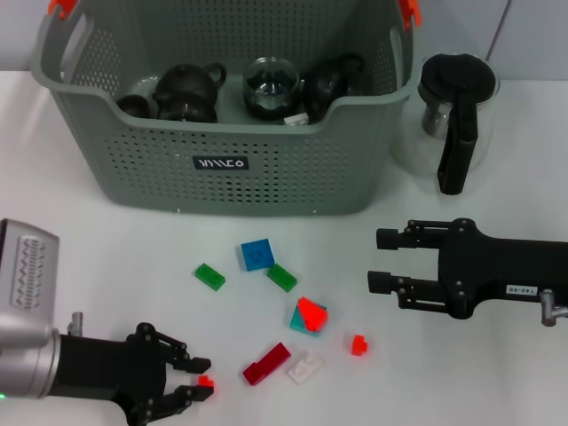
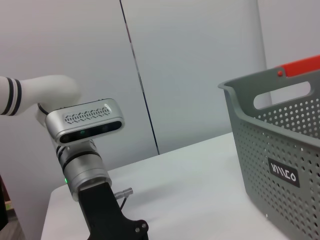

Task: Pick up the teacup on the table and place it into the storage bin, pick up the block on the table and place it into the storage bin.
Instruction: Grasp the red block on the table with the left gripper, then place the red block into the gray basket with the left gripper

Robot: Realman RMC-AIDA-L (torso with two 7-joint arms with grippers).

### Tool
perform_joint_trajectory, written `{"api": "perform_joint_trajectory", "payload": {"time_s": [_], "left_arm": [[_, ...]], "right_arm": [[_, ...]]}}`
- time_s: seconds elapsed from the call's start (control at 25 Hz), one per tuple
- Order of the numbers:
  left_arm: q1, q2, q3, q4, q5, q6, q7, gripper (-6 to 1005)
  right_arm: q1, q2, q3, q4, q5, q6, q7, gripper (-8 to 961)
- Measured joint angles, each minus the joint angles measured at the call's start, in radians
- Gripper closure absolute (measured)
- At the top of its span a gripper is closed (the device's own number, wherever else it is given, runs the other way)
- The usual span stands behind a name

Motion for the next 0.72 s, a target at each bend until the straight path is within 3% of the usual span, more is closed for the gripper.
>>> {"api": "perform_joint_trajectory", "payload": {"time_s": [0.36, 0.6, 0.72], "left_arm": [[-0.01, 0.0, 0.038, -0.012, 0.01, -0.012, -0.068, 809], [-0.01, 0.002, 0.024, -0.055, 0.002, 0.014, -0.11, 789], [-0.027, 0.014, -0.066, -0.143, -0.051, 0.18, -0.142, 779]], "right_arm": [[0.003, -0.001, 0.0, -0.001, 0.001, -0.006, 0.0, 309], [0.005, -0.002, 0.0, -0.001, 0.001, -0.007, 0.0, 308], [0.006, -0.002, 0.0, 0.0, 0.001, -0.007, 0.0, 308]]}}
